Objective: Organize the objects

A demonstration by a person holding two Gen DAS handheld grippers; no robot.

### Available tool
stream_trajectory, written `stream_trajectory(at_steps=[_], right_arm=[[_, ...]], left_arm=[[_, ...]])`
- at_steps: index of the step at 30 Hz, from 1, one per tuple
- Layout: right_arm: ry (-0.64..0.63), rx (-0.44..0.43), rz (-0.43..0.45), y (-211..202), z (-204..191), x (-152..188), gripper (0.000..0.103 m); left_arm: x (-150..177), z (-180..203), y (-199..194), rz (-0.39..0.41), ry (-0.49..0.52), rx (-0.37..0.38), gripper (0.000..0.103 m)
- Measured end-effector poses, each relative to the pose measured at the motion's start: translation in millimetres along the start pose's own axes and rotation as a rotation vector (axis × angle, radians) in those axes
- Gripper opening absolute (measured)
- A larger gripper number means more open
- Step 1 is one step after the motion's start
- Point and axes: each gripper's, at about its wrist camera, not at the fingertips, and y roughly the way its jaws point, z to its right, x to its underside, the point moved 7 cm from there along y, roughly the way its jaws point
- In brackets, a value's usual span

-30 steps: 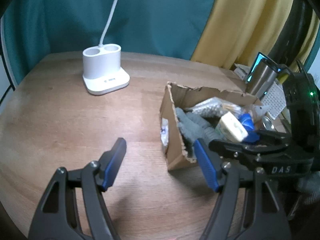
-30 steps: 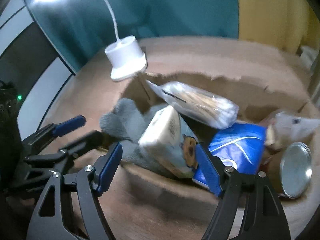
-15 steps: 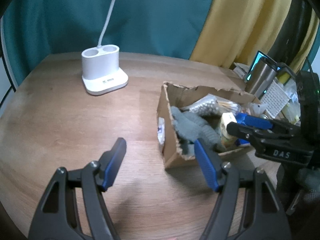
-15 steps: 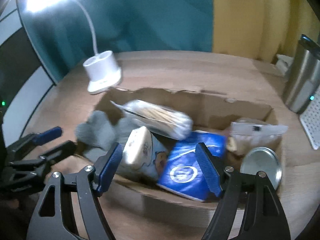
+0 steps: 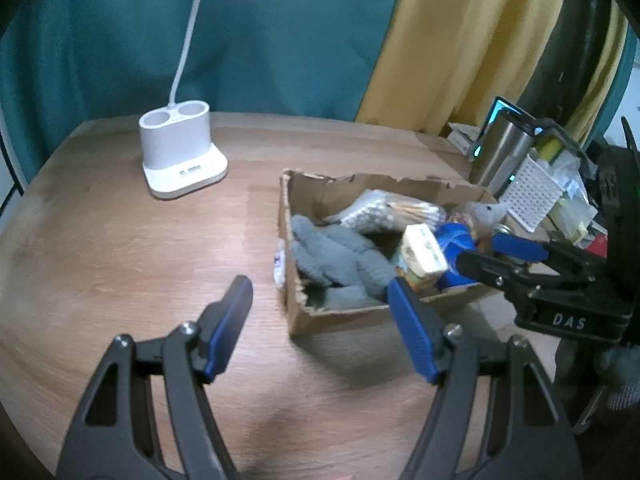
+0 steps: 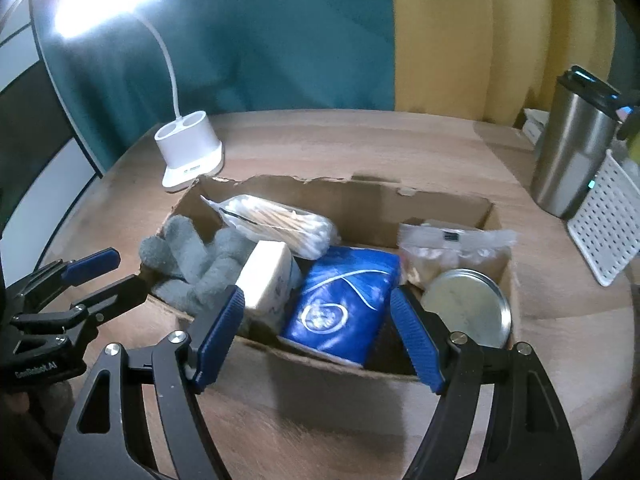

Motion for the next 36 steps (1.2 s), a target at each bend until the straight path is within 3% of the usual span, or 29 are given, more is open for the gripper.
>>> stream_trajectory(at_steps=[36], right_arm=[[0.008,0.04,0.08,-69,21,35,0.079]], left_arm=[[22,59,-41,0.012,0.037,0.031,0.072]])
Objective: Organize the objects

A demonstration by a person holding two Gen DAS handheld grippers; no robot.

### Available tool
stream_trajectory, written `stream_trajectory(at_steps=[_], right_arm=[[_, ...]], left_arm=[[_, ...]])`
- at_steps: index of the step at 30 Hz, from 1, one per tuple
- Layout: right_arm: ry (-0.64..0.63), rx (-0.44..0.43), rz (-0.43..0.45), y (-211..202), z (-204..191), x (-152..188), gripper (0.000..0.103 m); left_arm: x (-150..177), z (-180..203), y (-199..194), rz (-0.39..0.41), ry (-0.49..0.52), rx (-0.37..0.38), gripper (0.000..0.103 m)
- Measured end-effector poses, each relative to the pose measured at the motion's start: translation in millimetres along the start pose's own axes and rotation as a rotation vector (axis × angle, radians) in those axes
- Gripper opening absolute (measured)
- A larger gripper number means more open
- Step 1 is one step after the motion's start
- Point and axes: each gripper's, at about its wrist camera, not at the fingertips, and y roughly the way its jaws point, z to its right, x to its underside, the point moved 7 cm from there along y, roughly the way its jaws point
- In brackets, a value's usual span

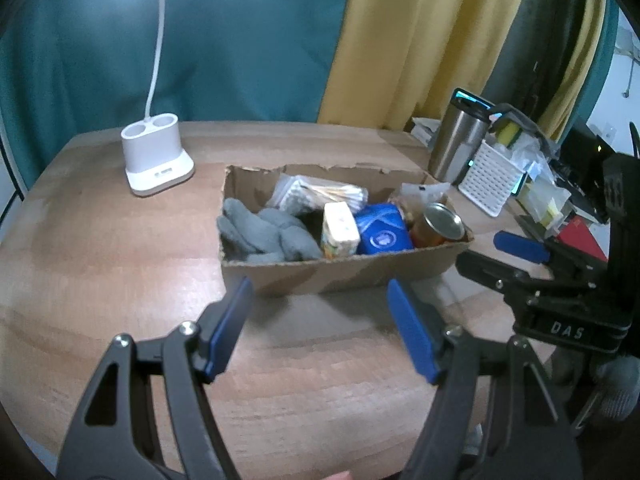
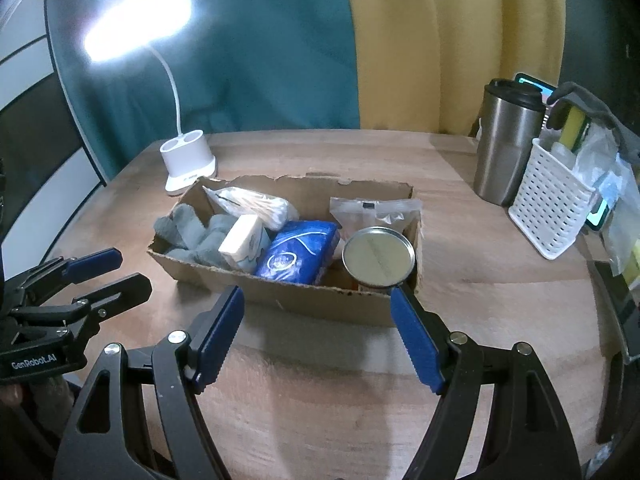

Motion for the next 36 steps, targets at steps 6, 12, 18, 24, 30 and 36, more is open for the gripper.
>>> stream_trajectory(at_steps=[6,12,18,24,30,36], right_arm=[[0.0,0.002,0.007,-11,-2,8,0.079],[-0.006,0.007,0.012,-21,-4,17,0.079],[-0.008,0.009,0.019,-30,-6,24,0.079],[-0.001,0.007,0.035,-42,-8,30,0.079],[-0.004,0.012,0.035,-46,-10,36,0.079],[-0.004,0.005,0.047,-51,-14,36,0.079]], left_arm=[[9,3,-7,-0.007,-0.01,-0.003,0.072],[17,5,-14,-0.006,-0.007,-0.004,0.072],[24,7,-23,0.005,-0.002,-0.02,0.072],[30,1,-36,0.018,-0.012,-0.045,0.072],[34,4,-42,0.023,-0.004,-0.035,0.072],[34,5,-45,0.029,-0.004,-0.029,0.072]])
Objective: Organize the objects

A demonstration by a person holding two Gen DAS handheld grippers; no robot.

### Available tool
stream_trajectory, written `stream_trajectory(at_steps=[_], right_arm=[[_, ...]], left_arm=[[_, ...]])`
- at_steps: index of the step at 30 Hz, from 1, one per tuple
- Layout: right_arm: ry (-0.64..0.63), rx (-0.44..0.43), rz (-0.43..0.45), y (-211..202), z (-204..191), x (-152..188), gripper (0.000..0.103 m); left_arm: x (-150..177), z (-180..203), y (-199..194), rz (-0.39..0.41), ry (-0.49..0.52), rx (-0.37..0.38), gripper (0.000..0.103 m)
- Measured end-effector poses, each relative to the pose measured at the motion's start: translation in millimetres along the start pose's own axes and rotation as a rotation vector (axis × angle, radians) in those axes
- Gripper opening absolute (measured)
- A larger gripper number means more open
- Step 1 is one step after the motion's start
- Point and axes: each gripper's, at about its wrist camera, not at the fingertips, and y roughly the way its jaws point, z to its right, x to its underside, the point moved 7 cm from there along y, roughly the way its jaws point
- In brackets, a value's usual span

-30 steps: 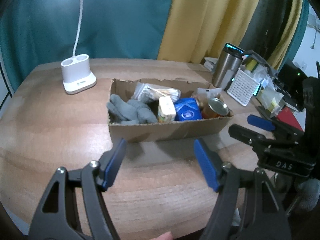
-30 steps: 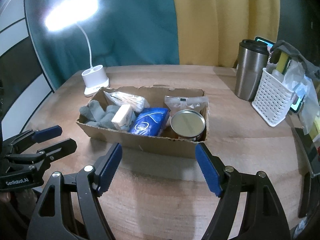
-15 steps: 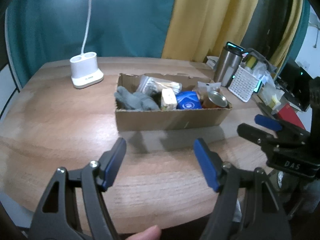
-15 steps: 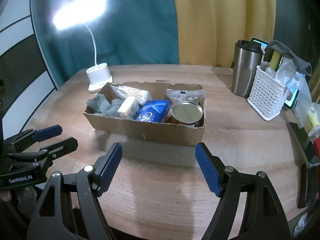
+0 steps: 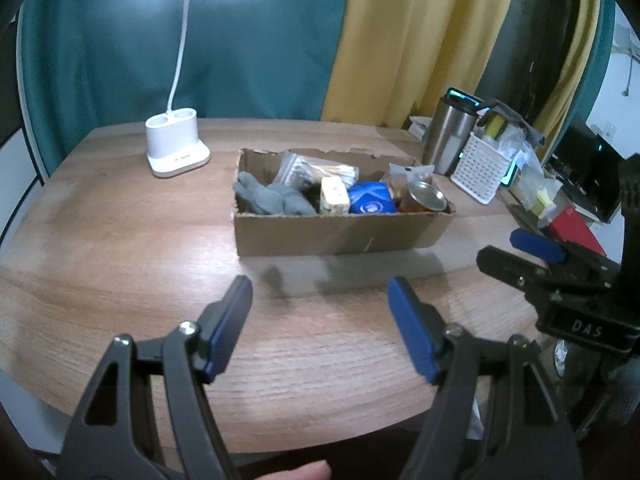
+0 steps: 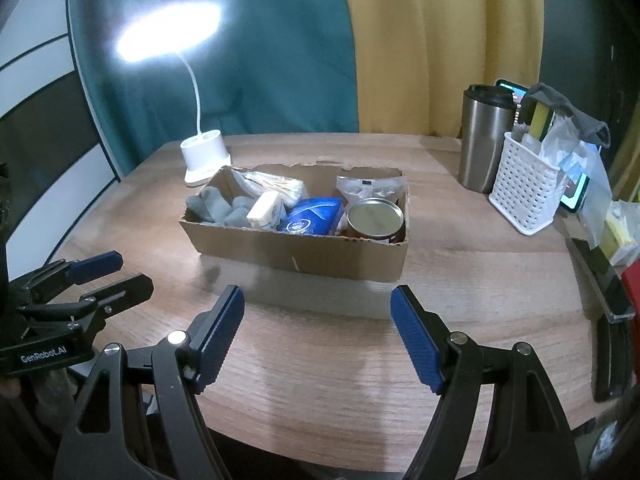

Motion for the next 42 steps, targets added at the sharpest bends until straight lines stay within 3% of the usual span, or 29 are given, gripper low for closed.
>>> stream_trajectory(at_steps=[22,42], right_arm=[[0.001,0.001,-0.01,1.3,0.2,-0.4,0.079],[-0.001,0.004,-0.027,9.1,3.6,0.5,0.079]], left_arm=[[-3.1,7.5,-1.7,-0.002,0.023,0.024,0.072],[-4.2,2.5,4.5,-0.005,0.015,0.0,0.072]])
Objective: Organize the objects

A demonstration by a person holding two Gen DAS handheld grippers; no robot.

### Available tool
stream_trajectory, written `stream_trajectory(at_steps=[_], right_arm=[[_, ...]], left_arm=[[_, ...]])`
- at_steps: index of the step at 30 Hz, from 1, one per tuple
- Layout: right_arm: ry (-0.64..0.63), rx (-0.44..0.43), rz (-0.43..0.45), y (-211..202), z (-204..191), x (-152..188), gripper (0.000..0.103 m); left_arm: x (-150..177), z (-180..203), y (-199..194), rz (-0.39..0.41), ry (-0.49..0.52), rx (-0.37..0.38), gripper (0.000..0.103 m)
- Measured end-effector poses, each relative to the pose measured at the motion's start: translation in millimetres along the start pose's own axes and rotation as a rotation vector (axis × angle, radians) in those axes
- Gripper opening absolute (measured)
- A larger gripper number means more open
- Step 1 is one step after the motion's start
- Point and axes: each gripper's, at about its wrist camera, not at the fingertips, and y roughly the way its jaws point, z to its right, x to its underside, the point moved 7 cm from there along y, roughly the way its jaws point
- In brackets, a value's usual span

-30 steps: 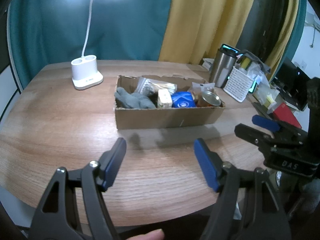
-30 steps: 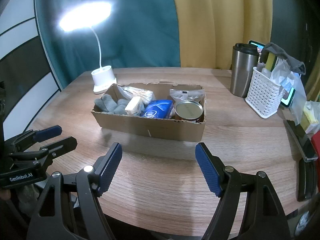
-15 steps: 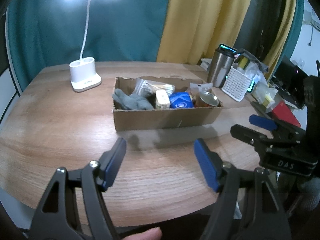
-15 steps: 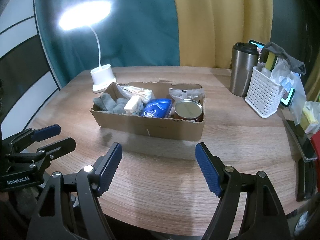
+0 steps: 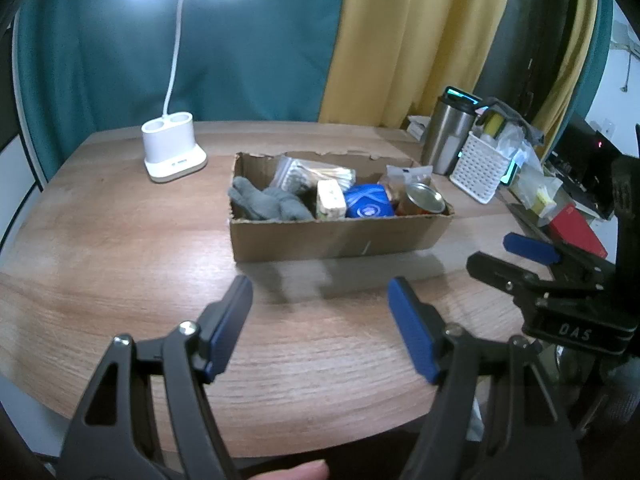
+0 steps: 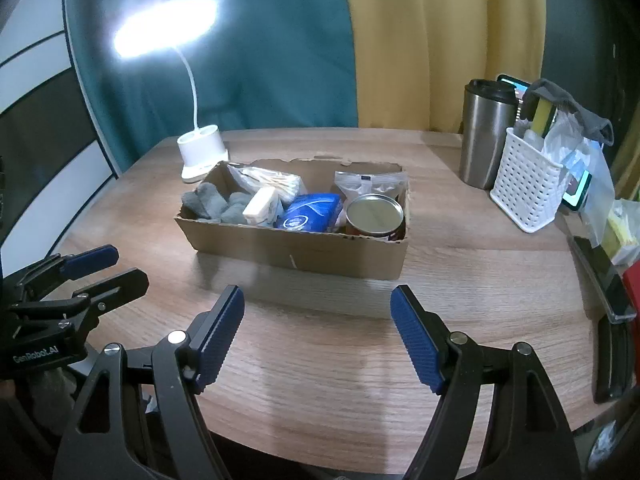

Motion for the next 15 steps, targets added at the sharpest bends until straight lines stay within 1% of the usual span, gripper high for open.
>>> stream_trajectory(at_steps=[15], right_arm=[[-0.002,0.016,-0.012,7.2,6.3,-2.4,0.079]], left_arm=[[-5.8,-1.4,7.4,-0.004,0.004,-0.01,0.072]])
